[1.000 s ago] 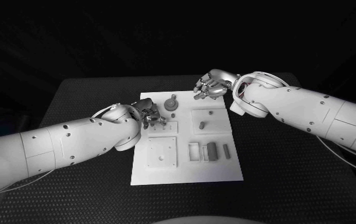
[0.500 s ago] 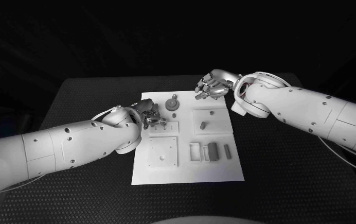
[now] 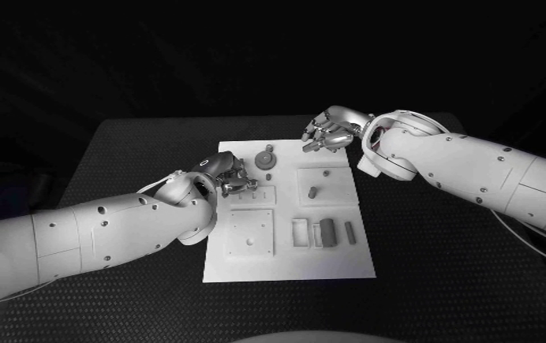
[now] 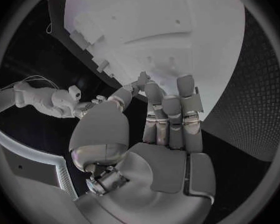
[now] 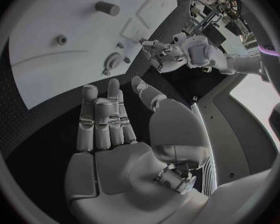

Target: Assemble the parts on the task board

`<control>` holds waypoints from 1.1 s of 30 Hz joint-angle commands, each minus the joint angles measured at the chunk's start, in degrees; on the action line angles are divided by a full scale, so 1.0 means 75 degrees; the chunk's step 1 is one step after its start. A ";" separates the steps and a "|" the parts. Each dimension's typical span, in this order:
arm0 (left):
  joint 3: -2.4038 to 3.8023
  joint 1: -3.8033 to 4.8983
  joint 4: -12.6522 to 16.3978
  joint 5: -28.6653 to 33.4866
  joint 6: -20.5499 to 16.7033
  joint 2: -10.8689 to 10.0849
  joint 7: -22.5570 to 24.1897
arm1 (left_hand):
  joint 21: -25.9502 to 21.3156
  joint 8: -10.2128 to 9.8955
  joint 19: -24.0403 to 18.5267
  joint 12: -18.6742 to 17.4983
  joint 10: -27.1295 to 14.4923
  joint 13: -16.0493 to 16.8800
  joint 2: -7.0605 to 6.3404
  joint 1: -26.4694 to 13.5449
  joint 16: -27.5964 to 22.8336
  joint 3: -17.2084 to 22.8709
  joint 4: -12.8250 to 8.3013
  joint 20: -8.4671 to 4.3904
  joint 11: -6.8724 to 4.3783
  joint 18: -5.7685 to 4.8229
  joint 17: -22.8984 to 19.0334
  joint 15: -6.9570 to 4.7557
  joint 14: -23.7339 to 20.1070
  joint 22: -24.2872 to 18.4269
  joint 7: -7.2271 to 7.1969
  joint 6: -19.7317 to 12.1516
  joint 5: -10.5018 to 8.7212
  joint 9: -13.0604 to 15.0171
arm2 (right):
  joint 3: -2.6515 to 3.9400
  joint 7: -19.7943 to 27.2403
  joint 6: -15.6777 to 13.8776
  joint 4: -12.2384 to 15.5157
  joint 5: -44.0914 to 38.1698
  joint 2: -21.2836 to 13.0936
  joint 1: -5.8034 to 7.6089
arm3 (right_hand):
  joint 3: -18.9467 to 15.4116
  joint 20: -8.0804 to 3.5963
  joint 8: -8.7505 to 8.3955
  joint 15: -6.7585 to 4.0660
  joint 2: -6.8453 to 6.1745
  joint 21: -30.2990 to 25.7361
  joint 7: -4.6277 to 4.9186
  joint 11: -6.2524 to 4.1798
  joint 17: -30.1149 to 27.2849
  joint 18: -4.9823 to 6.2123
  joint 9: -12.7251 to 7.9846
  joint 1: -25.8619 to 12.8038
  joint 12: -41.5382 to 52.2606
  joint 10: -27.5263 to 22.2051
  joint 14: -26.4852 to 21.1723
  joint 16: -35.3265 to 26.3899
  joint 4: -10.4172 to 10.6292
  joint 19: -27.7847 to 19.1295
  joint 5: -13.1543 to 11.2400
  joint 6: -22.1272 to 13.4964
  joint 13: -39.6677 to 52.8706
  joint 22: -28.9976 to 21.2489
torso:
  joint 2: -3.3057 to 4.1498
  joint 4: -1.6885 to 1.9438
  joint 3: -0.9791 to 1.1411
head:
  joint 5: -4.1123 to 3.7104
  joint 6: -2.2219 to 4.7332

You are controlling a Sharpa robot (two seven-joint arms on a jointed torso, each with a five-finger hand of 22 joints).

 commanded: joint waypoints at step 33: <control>-0.0013 -0.0330 -0.0114 0.0064 -0.0897 0.0067 0.0273 | 0.0042 0.0031 0.0258 0.0030 0.0086 0.0014 -0.0017 0.0076 0.0046 0.1062 -0.1002 -0.0166 -0.0014 -0.0090 0.0012 -0.0311 0.0280 0.0162 0.0000 0.0071 0.0751 0.0181 | 0.0001 0.0030 0.0086 -0.0005 0.0004 -0.0031 -0.0005 | 0.0003 -0.0007 -0.0031 0.0000 0.0014 -0.0028 0.0160 0.0044 -0.0011 0.0093 0.0015 -0.0060 -0.0012 -0.0016 -0.0065 -0.0038 0.0039 -0.0027 0.0028 0.0080 0.0000 0.0114 | 0.0012 -0.0001 -0.0017 | -0.0009 -0.0044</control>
